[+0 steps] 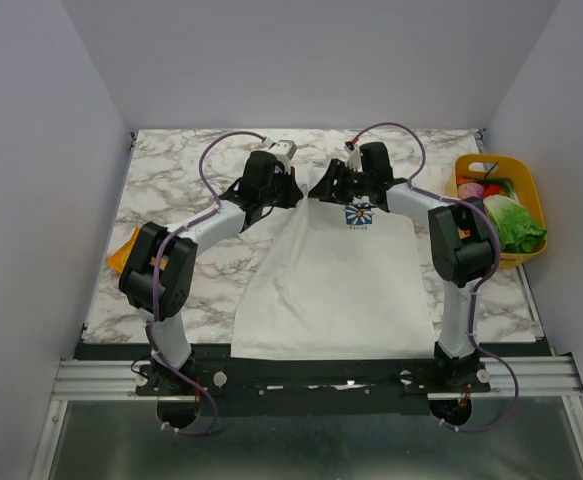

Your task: Pin the brooch onto the clothing

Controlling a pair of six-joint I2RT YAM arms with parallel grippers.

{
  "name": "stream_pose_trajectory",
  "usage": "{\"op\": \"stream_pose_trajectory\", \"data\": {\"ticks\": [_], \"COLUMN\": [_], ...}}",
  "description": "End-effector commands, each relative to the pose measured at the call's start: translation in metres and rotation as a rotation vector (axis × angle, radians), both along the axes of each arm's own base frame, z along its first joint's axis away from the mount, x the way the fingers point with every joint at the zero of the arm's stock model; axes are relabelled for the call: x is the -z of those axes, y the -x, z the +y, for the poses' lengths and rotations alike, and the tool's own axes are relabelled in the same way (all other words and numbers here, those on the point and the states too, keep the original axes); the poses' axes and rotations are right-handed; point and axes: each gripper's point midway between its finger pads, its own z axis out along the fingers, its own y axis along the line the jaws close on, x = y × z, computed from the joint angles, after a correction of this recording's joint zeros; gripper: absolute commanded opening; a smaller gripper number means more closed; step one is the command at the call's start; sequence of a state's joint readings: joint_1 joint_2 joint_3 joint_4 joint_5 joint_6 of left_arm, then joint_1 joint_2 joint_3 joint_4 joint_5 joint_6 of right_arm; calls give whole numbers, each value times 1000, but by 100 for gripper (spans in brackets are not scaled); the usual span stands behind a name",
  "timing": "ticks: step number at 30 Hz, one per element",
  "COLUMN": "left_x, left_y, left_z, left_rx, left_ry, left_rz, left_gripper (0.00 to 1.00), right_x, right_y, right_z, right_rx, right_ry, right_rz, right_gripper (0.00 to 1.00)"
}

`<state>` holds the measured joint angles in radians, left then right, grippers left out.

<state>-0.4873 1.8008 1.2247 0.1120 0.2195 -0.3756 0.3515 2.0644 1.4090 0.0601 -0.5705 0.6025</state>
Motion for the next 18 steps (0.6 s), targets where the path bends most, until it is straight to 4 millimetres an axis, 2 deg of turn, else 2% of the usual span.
{"op": "stream_pose_trajectory", "data": {"ticks": [1,11,18], "left_x": [-38,-51,-68], "left_y": [6,15,23], "left_z": [-16,-30,-36], "left_rx": [68,156,217], "left_ry": [95,166,222], "left_rz": [-69,-80,-118], "left_gripper": [0,0,0], "right_x": [-2,1,1], "right_y": [-3,-1,-1], "right_z": [12,19,18], "right_rx": [-27,-41,-38], "right_ry": [-28,-26,-12], "right_rz": [-19,-16,-22], "right_gripper": [59,59,59]}}
